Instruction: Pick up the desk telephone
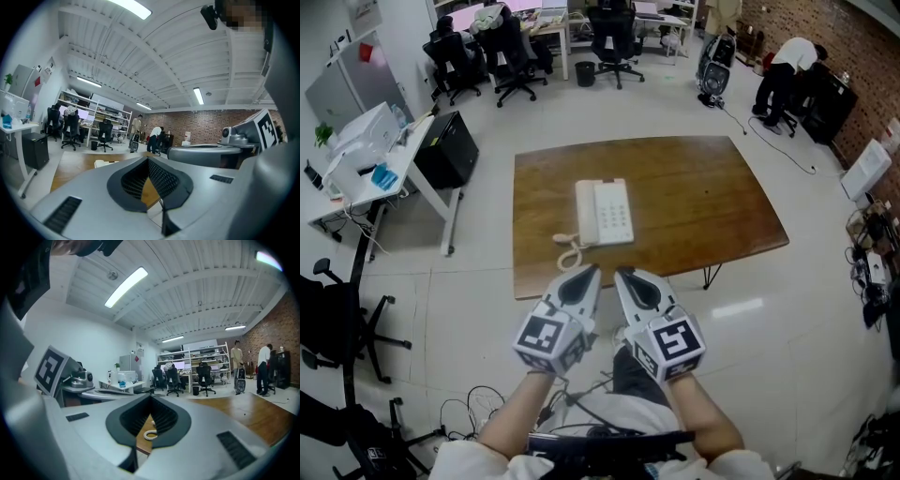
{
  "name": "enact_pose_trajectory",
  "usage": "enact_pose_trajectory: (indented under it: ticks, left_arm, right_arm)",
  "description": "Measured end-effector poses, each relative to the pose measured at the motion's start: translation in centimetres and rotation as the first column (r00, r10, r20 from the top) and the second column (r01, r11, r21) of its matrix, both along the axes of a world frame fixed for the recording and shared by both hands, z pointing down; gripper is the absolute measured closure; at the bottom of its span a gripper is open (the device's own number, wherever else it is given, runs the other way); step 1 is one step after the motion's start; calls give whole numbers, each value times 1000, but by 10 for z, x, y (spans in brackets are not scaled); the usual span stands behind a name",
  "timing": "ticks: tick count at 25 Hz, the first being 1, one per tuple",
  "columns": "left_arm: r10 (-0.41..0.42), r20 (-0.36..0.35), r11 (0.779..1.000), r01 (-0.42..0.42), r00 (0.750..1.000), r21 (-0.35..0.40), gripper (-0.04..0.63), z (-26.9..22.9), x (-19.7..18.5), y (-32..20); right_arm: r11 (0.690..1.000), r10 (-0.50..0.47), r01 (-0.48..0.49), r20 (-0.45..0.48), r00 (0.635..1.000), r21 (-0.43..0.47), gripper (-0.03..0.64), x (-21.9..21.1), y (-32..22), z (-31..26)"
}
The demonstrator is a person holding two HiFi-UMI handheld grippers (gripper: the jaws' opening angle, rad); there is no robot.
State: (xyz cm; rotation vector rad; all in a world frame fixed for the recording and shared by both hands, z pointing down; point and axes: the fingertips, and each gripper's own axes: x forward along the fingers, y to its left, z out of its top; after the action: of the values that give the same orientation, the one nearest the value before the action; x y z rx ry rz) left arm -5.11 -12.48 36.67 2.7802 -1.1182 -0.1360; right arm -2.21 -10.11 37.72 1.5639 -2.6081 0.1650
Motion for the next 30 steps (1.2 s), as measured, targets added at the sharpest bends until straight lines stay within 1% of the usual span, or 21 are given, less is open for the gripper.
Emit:
enact_pose_trajectory:
  ticks: [6, 14, 19, 26, 27, 29, 30]
  left_arm:
    - [-11, 12, 1000, 11, 1000, -8, 595, 4, 10, -32]
    - [-25, 31, 998, 27, 999, -56, 595, 14, 27, -77]
    - [-48, 24, 994, 50, 999, -94, 595, 25, 37, -103]
    - [-66, 42, 988, 71, 997, -135, 595, 38, 41, -132]
    - [-69, 47, 988, 75, 997, -137, 595, 40, 42, -136]
    - [-78, 50, 987, 84, 996, -134, 595, 42, 46, -144]
    - [-80, 51, 987, 86, 996, -137, 595, 43, 47, -148]
  right_arm:
    - [1000, 2, -1, 8, 1000, -10, 615, 12, -34, 2]
    - [999, -19, 20, 11, 1000, -44, 615, 28, -81, 13]
    - [996, -50, 51, 15, 999, -70, 615, 38, -104, 19]
    - [992, -74, 76, 22, 997, -105, 615, 43, -136, 30]
    - [990, -77, 79, 26, 997, -114, 614, 45, -140, 33]
    - [988, -83, 86, 30, 996, -131, 578, 49, -147, 38]
    - [987, -85, 89, 30, 996, -137, 578, 51, -151, 41]
